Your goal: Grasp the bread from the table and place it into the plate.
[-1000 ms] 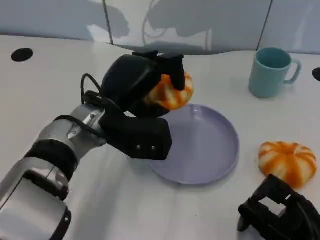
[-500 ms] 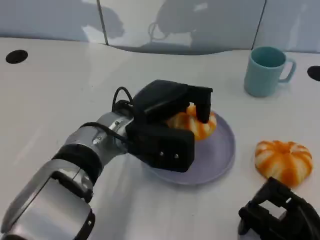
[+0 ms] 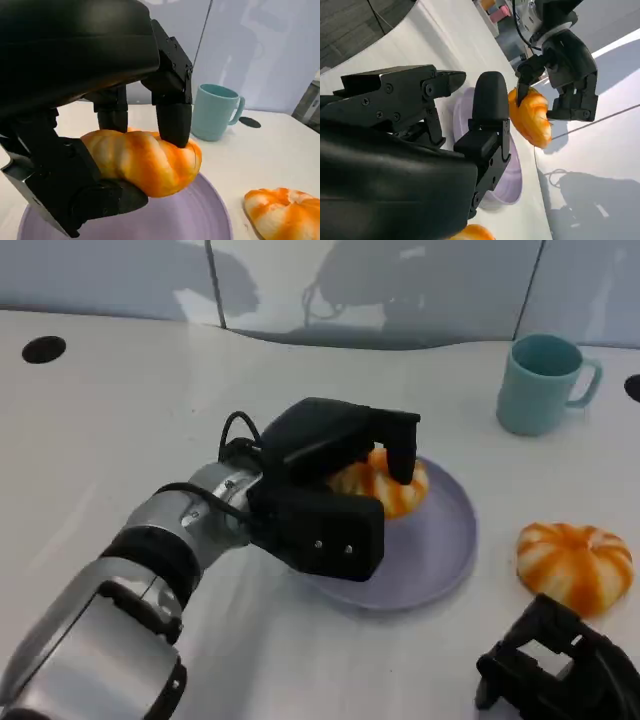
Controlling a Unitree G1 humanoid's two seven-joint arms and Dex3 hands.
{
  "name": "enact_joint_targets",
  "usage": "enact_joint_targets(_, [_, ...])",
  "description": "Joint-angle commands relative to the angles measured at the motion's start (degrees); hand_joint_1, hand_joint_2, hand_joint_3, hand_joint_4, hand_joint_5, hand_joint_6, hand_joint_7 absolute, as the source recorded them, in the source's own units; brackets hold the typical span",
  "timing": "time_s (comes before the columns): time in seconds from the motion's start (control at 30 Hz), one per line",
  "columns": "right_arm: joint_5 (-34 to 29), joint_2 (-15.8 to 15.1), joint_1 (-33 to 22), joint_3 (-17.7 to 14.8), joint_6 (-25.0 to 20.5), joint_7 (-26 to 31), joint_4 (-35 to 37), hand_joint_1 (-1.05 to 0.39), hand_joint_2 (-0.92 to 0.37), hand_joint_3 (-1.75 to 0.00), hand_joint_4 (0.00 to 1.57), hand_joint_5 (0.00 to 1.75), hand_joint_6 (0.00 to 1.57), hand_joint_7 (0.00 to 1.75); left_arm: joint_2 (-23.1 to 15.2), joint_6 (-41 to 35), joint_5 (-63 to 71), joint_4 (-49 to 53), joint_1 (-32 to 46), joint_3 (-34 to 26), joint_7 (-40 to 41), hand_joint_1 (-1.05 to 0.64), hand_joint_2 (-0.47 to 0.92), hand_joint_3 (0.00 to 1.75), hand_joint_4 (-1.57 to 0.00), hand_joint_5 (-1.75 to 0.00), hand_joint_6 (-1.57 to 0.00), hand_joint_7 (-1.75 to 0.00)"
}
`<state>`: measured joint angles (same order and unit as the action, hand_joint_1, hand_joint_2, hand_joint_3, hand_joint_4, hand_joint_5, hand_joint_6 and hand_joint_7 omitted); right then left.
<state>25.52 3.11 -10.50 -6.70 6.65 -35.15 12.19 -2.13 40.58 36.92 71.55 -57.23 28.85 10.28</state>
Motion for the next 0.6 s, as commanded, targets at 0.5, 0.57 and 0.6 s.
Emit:
enact_joint_targets(0.5, [0.60, -0.36, -2.13, 1.00, -0.25, 0.72, -3.59, -0.66, -0.92, -0.12, 0.77, 1.57, 0.68, 1.38, 1.59, -6.79, 0.70, 0.65, -1.71, 2.57, -15.71, -0.82, 0.92, 0.24, -0.02, -0.34, -0.15, -0.10])
enact_joint_targets(0.57, [0.61, -0.43, -2.09, 0.97, -0.31, 0.70, -3.59, -0.66, -0.92, -0.12, 0.77, 1.57, 0.68, 1.38, 1.49, -6.93, 0.98, 0.58, -1.78, 2.96, -15.42, -0.86, 0.92, 0.27, 0.00, -0.29, -0.13, -0.08])
enact_joint_targets(0.6, [0.61, -0.43, -2.09, 0.97, -0.31, 0.70, -3.59, -0.66, -0.92, -0.12, 0.77, 1.57, 0.68, 1.39, 1.47, -6.96, 0.93, 0.57, -1.79, 3.05, -15.40, -0.87, 0.92, 0.27, 0.00, -0.28, -0.12, -0.08])
